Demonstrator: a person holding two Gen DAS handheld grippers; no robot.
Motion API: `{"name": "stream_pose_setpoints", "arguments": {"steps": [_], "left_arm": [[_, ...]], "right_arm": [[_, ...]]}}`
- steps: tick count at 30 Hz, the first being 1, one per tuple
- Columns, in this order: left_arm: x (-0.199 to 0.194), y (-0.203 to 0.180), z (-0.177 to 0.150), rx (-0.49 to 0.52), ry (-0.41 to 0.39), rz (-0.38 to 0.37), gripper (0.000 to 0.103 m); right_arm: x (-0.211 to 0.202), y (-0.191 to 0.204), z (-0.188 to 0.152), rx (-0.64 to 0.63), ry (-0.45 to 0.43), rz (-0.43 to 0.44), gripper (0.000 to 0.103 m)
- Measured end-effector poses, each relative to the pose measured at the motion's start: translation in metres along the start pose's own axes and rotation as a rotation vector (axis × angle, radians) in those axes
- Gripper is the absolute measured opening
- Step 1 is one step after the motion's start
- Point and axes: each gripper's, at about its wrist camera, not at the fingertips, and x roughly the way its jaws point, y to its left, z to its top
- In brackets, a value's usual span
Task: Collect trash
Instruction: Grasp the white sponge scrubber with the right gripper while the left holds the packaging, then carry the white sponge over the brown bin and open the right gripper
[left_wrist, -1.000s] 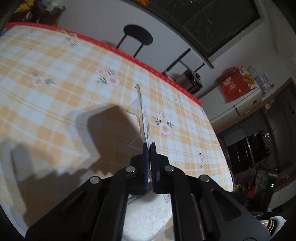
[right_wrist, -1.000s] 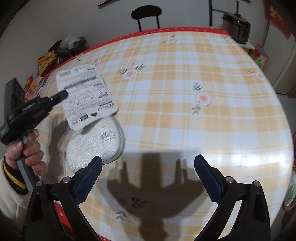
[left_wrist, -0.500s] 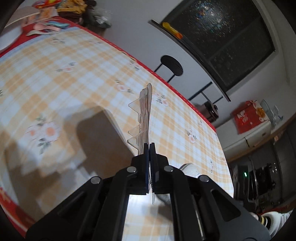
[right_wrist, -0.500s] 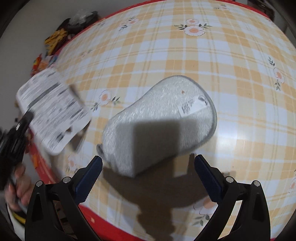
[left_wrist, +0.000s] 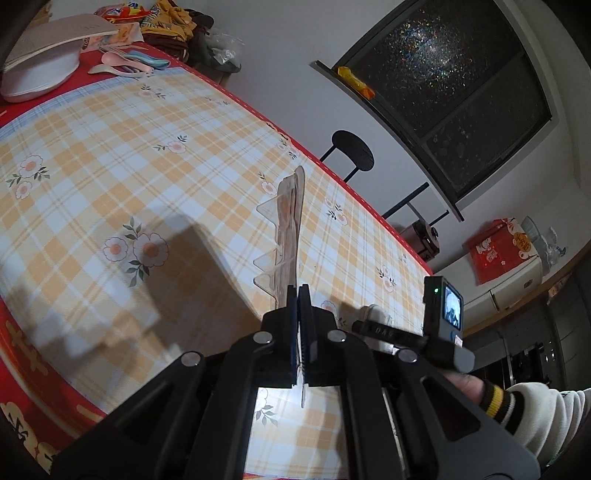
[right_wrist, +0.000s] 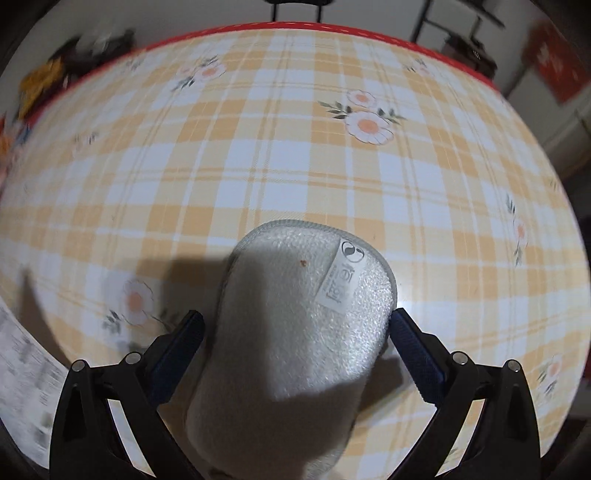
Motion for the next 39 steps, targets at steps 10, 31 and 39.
{"name": "stream_pose_setpoints", "arguments": {"steps": [10, 31, 39], "left_arm": [[0.003, -0.012, 0.003, 0.006, -0.014, -0.033, 0.005], [0.034, -0.145, -0.022, 0.217, 0.048, -0.166, 0.006], [0.043, -0.220, -0.051, 0.294, 0.085, -0.237, 0.005]], "right_arm": [[-0.015, -0.036, -0.035, -0.162, -0.016, 0.179, 0.092], [-0.125, -0.199, -0.063, 0.019, -0.359, 0.323, 0.091], [-0.152, -0.290, -0.093, 0.140, -0.429, 0.297, 0.092]]}}
